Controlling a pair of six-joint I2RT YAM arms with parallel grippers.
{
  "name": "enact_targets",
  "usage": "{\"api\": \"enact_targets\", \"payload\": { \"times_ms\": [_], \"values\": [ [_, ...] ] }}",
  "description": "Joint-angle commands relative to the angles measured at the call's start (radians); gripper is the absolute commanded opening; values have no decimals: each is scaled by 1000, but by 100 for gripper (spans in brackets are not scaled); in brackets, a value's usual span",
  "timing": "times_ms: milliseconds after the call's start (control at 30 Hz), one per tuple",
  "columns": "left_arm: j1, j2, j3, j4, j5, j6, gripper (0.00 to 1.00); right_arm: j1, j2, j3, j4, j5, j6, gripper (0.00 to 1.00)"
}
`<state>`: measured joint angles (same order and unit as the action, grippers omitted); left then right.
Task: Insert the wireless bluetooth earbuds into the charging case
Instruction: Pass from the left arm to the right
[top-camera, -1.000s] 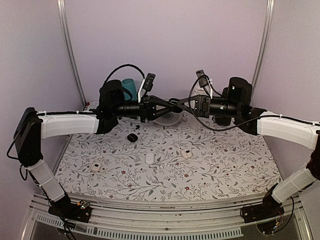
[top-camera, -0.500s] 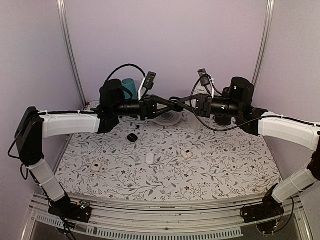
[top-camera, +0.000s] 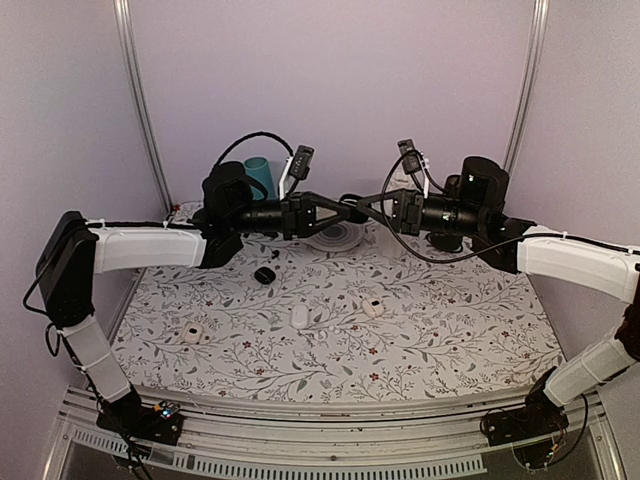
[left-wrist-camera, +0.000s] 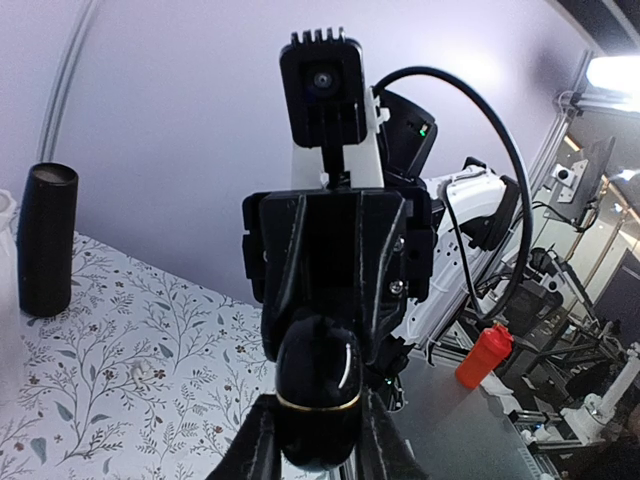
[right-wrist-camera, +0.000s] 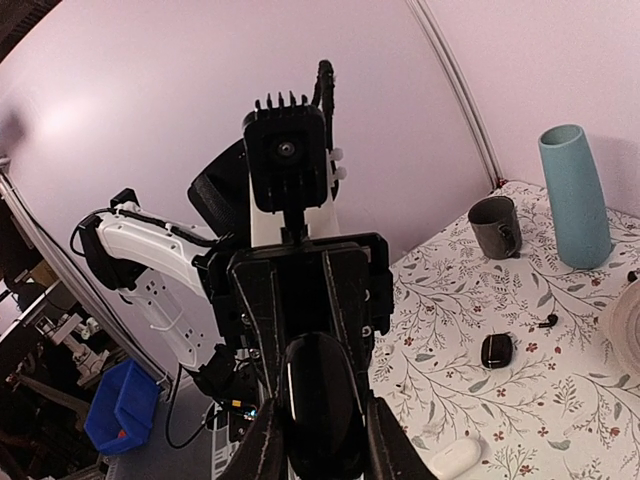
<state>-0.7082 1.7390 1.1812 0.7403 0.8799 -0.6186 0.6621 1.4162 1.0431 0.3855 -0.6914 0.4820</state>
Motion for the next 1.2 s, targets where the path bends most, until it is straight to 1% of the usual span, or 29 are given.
{"api": "enact_targets", "payload": {
  "times_ms": [0,67,167,300,333,400,467,633,767,1000,1167],
  "values": [
    [24,21,13,33,-53,-16,26,9,-29,-19,16,28,15,3],
    [25,19,4,37,-60,-10,32,8,-27,-20,15,34,20,3],
    [27,18,-7,45,-69,-6,46,1,-27,-26,16,44,32,3],
    [30,15,-22,47,-95,4,70,-12,-30,-39,17,56,45,3],
    [30,14,-25,43,-101,9,75,-15,-32,-41,17,61,48,3],
    [31,16,-29,38,-108,16,80,-23,-35,-45,16,67,51,3],
    [30,14,-33,30,-117,23,84,-32,-38,-49,16,66,56,3],
    [30,10,-39,9,-140,45,89,-47,-40,-63,17,75,65,3],
    [30,-6,-54,-28,-185,75,96,-57,-51,-76,17,98,71,3],
    [34,-64,-101,-110,-347,150,96,-100,-75,-123,16,151,100,3],
    [54,-117,-152,-114,-429,154,96,-122,-89,-163,15,211,123,3]
  ]
}}
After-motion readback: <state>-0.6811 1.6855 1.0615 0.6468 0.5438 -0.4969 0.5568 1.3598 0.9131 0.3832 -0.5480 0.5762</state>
